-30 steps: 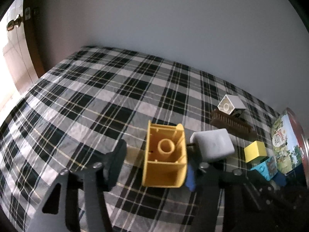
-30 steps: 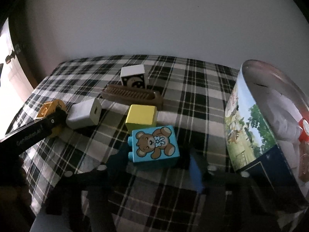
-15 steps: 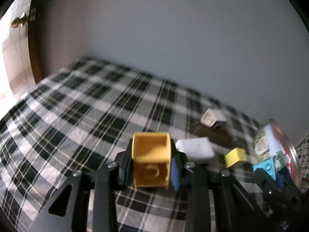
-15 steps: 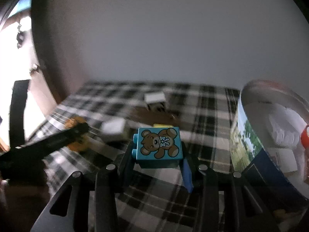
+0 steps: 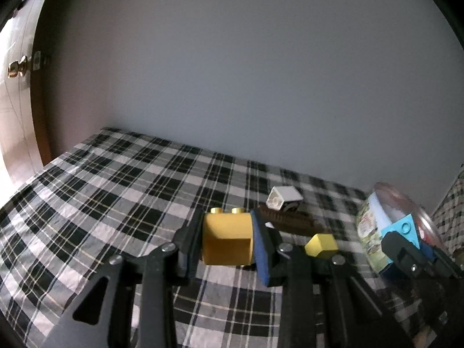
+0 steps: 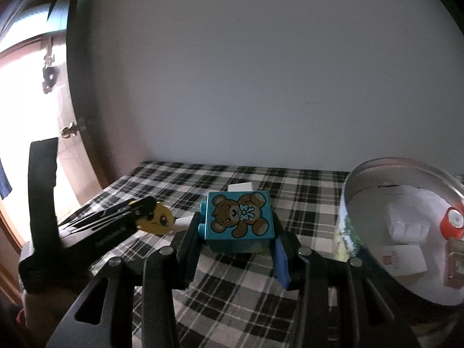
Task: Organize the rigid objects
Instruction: 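Grasp the hollow yellow brick with the left tool while the right tool grasps the blue teddy-bear block, then carry the yellow brick with the left tool over the tin while the right tool carries the teddy block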
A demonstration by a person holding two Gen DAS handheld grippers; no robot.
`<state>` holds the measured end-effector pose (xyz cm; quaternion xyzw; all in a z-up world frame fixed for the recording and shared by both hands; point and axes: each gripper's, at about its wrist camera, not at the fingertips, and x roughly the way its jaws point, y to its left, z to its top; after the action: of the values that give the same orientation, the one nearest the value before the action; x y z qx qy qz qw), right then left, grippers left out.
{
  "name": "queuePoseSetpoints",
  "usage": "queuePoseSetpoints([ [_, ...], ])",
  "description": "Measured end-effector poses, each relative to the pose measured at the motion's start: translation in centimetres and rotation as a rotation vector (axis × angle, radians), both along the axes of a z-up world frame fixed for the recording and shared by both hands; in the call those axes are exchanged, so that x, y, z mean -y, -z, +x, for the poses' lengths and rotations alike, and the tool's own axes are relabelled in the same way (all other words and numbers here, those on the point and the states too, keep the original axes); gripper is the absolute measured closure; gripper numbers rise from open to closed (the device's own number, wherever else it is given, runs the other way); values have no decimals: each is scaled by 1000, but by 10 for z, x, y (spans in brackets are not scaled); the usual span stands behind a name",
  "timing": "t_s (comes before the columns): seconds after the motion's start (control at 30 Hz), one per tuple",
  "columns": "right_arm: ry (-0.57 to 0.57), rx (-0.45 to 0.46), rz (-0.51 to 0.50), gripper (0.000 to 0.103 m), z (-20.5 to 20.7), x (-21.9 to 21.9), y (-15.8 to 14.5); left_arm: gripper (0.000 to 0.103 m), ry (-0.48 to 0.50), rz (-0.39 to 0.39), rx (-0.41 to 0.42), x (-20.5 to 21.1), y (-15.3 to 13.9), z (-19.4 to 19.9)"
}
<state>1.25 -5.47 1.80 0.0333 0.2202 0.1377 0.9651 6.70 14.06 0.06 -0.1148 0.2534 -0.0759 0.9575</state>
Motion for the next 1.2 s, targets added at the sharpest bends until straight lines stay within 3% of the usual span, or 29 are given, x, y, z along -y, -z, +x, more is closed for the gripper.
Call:
queuePoseSetpoints([
  [0.17, 51, 81, -17, 58, -17, 14, -13, 72, 62, -82, 94, -2, -12, -14],
  [0.43, 100, 173, -57, 57, -28, 13, -22, 72, 96, -74, 190, 8, -25, -29],
  [0.8, 135, 203, -63, 57, -29, 24, -29, 72, 82, 33, 164, 41, -27, -32],
  [1.2, 164, 212, -54, 57, -31, 31, -31, 72, 82, 82, 159, 61, -30, -40],
])
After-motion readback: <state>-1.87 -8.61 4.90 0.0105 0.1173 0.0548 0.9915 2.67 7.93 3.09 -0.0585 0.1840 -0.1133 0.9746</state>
